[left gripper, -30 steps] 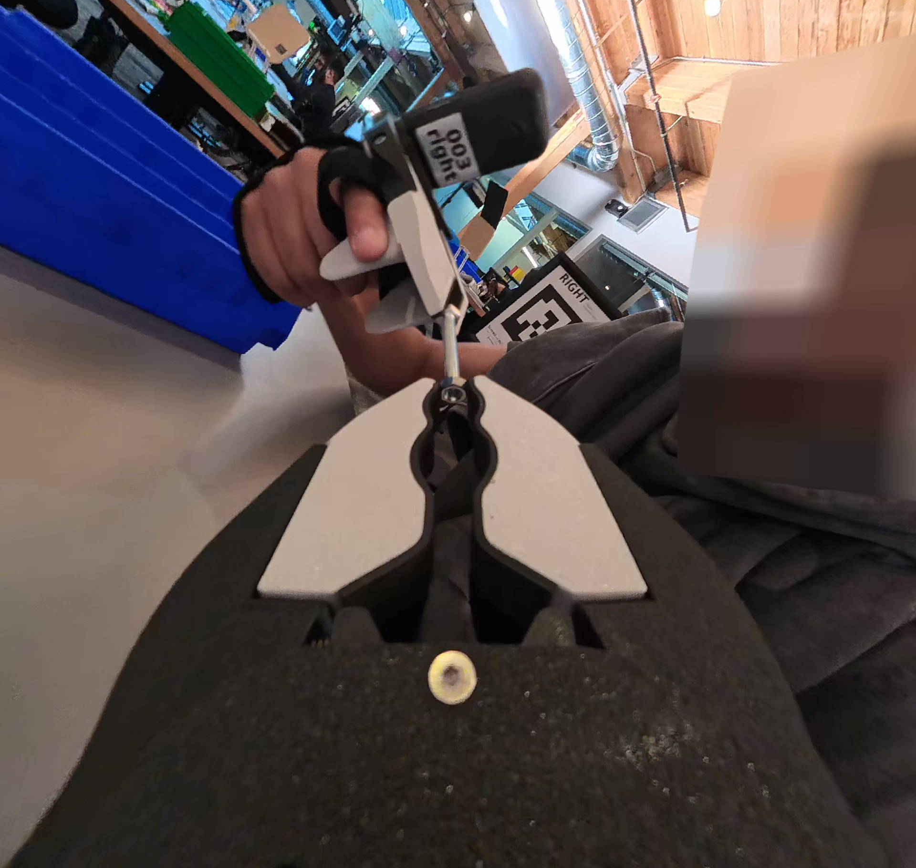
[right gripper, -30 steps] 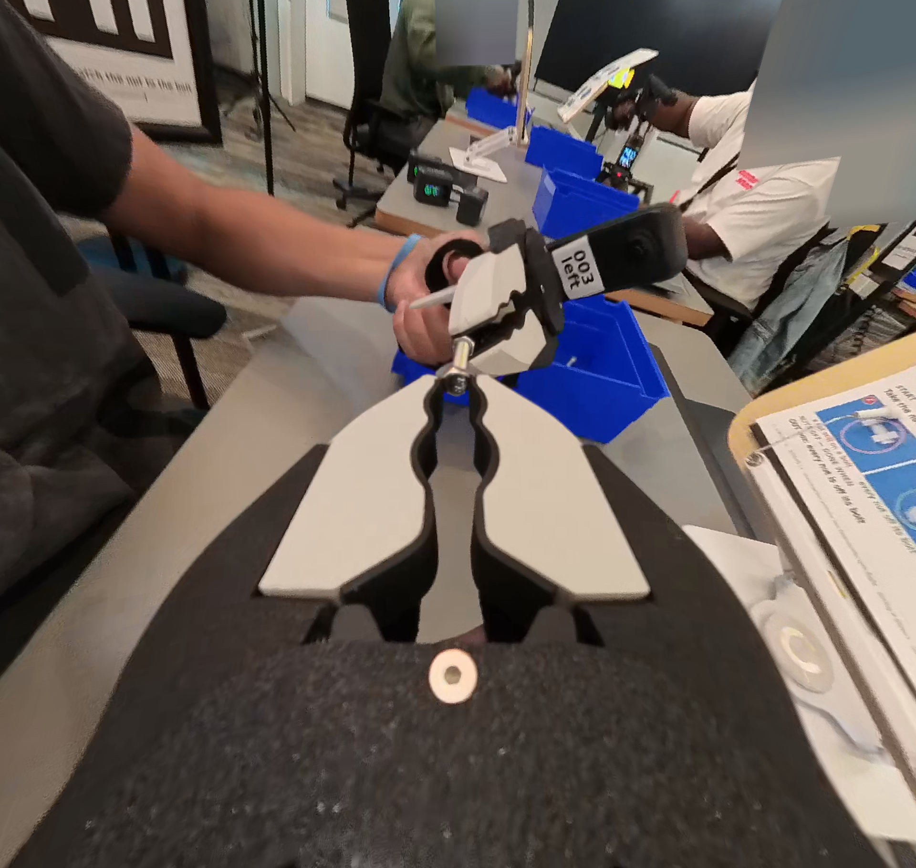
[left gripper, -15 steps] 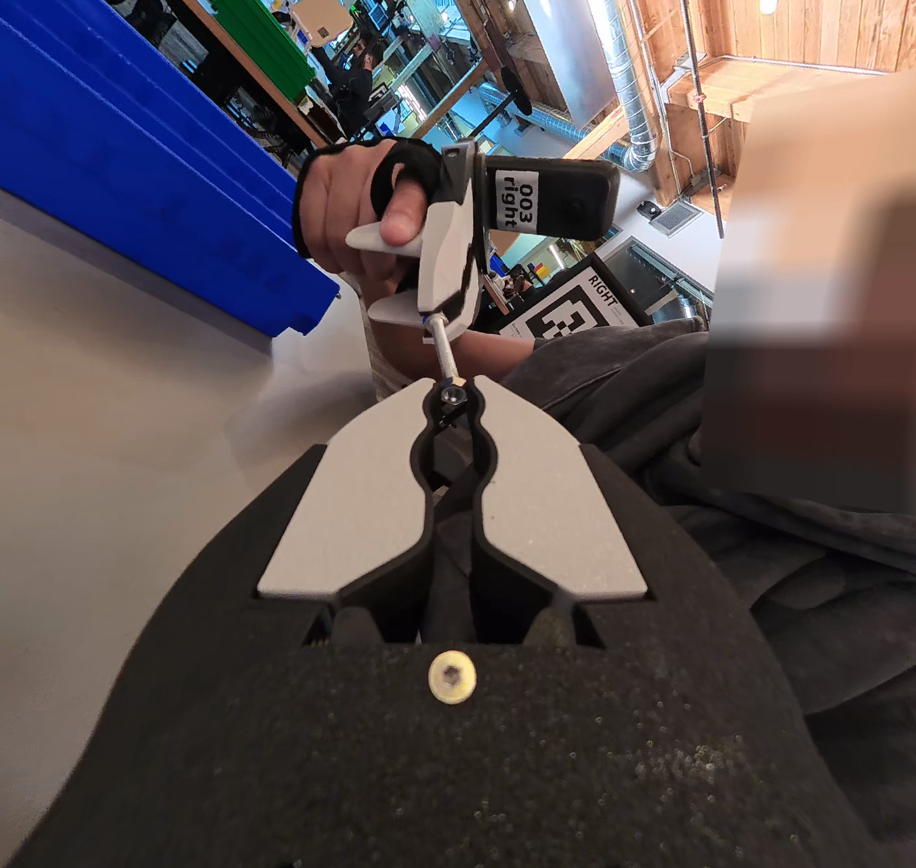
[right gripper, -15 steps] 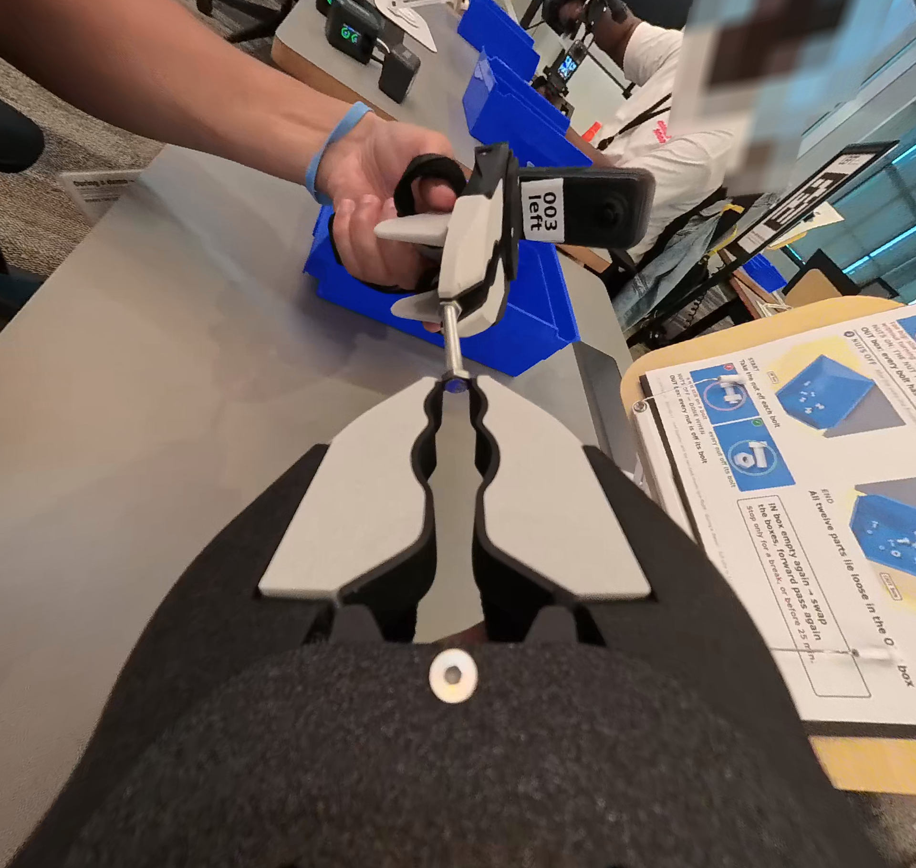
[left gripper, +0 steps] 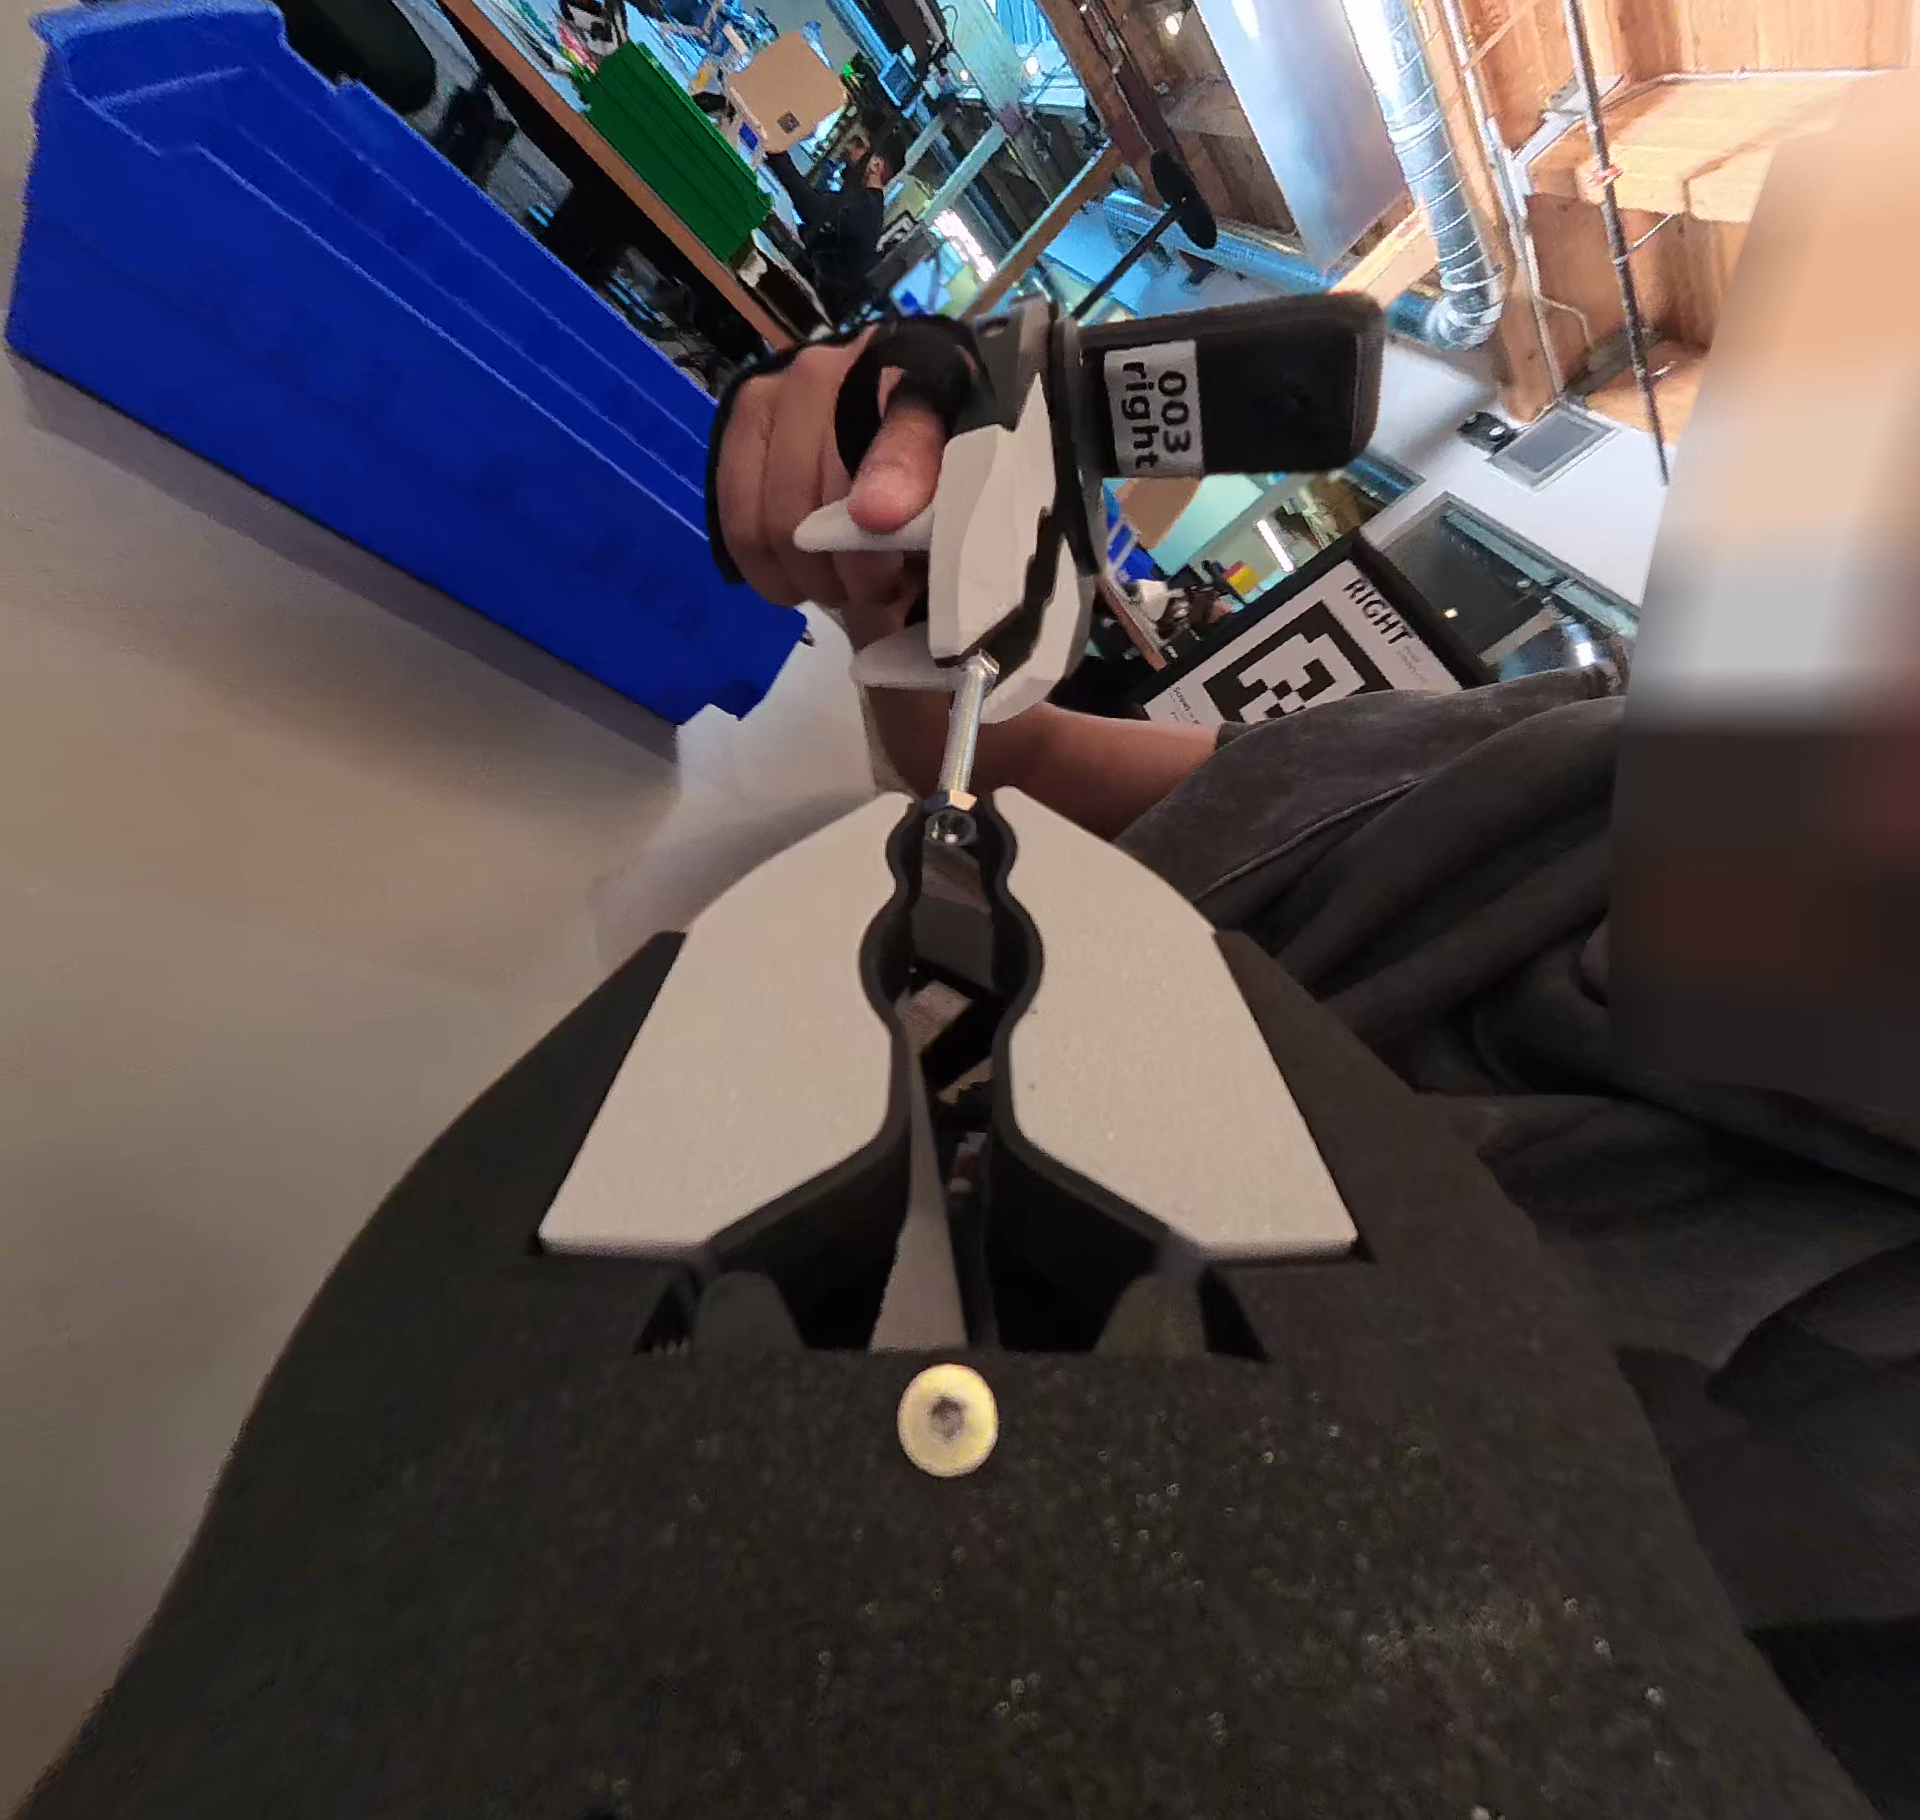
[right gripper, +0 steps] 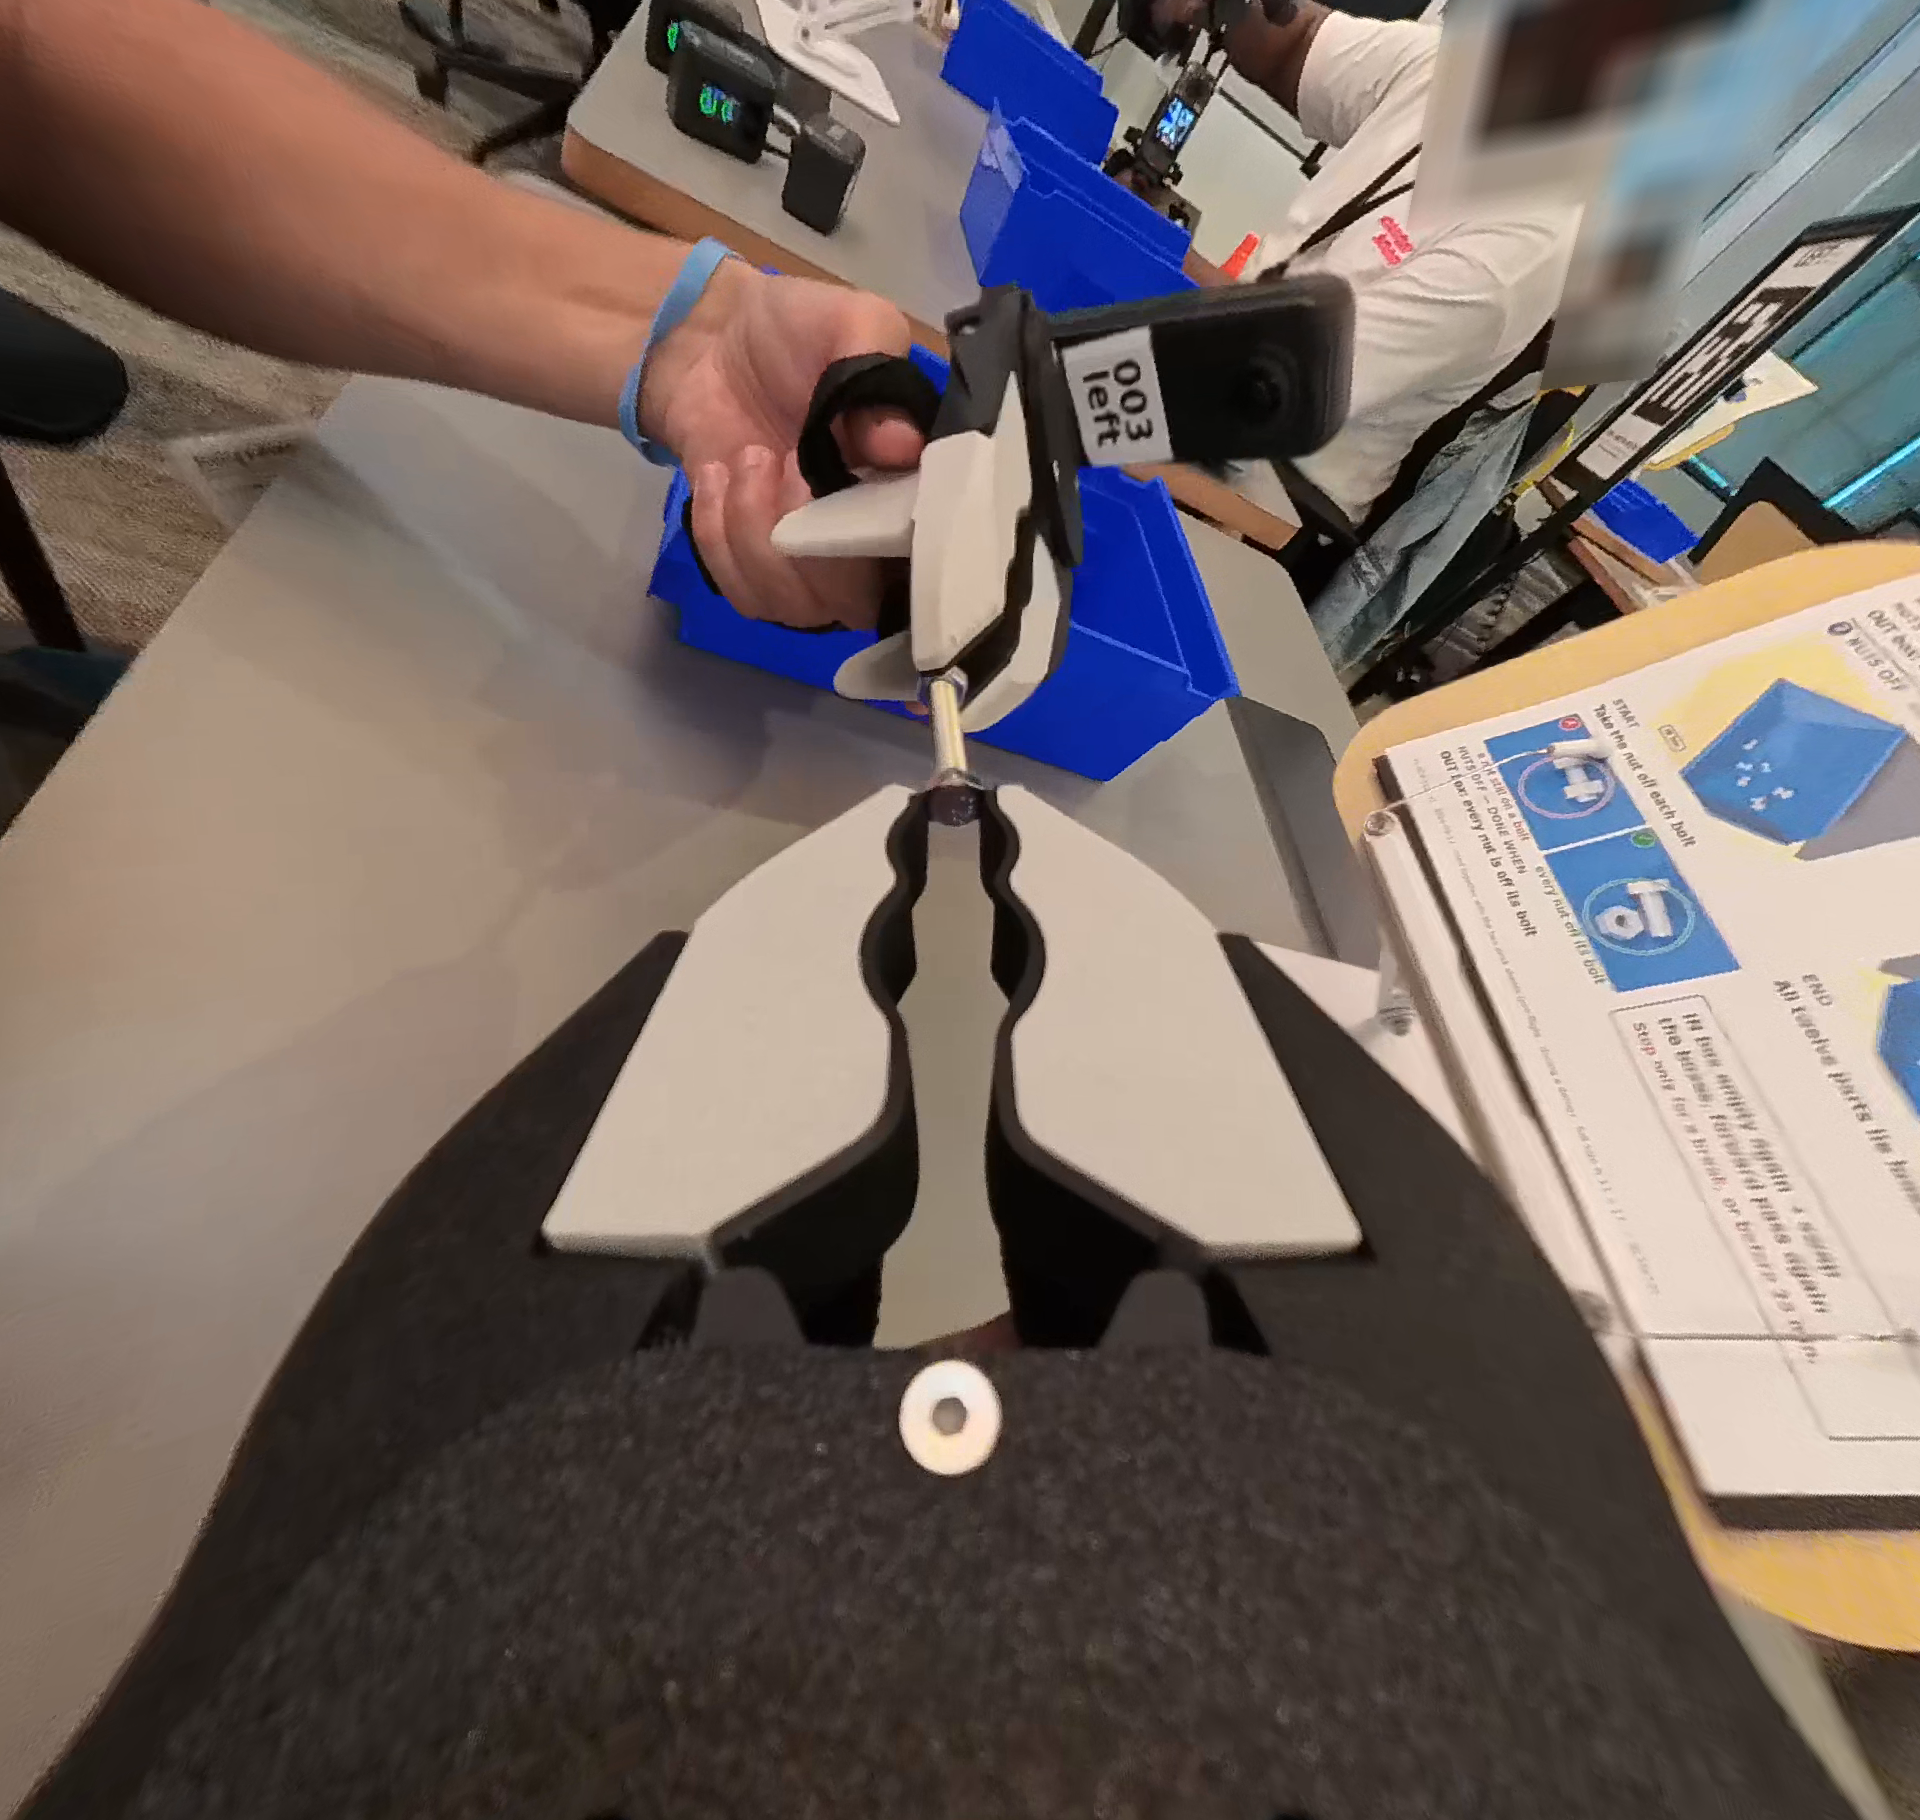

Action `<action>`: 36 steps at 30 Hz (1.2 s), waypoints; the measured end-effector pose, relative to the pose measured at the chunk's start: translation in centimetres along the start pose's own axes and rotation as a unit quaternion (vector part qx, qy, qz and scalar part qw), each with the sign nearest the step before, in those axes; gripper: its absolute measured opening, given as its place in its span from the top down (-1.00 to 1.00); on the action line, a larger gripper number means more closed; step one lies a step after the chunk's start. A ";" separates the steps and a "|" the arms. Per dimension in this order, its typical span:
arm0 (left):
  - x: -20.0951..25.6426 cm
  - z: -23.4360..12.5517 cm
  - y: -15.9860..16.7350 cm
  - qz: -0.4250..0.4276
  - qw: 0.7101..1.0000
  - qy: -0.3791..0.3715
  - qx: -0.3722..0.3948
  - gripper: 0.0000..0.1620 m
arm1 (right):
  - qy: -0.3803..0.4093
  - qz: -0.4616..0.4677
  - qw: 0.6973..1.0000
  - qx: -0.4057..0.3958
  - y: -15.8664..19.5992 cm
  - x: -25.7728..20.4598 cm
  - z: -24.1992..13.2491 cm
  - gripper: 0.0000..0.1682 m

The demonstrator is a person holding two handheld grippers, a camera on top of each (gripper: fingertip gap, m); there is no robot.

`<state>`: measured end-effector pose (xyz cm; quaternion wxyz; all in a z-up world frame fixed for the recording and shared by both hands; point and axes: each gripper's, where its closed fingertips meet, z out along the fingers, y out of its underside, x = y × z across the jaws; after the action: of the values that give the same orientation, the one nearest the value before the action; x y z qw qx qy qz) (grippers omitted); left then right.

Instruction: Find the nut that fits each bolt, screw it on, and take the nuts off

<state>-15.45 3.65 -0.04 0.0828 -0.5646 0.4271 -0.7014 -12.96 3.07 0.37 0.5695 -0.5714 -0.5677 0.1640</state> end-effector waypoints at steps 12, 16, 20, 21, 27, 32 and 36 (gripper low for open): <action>-0.5 0.2 1.5 0.250 0.958 -0.128 -0.051 0.88 | -0.038 0.226 0.970 0.082 0.5 -0.9 0.3 0.88; 0.7 0.4 0.6 0.309 0.943 -0.125 -0.004 0.88 | -0.053 0.294 0.946 0.130 0.1 -0.8 -0.1 0.88; 1.6 0.7 0.4 0.378 0.916 -0.135 0.011 0.88 | -0.083 0.362 0.911 0.182 -0.4 -1.0 -0.4 0.88; 1.7 0.8 0.5 0.394 0.909 -0.139 0.008 0.88 | -0.092 0.376 0.902 0.193 -0.5 -1.0 -0.5 0.88; 1.7 0.9 1.2 0.532 0.817 -0.218 -0.051 0.88 | -0.139 0.450 0.858 0.204 -0.2 -1.8 -0.4 0.88; 1.3 0.7 1.5 0.612 0.739 -0.265 -0.095 0.88 | -0.178 0.538 0.797 0.210 0.2 -2.0 -0.1 0.88; 1.1 0.5 2.3 0.597 0.746 -0.267 -0.127 0.88 | -0.199 0.581 0.761 0.212 0.6 -2.6 0.4 0.88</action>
<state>-16.21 1.31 -0.84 0.5230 -0.3640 0.7225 -0.2683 -13.77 1.26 -1.38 0.3457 -0.6109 -0.1789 0.6894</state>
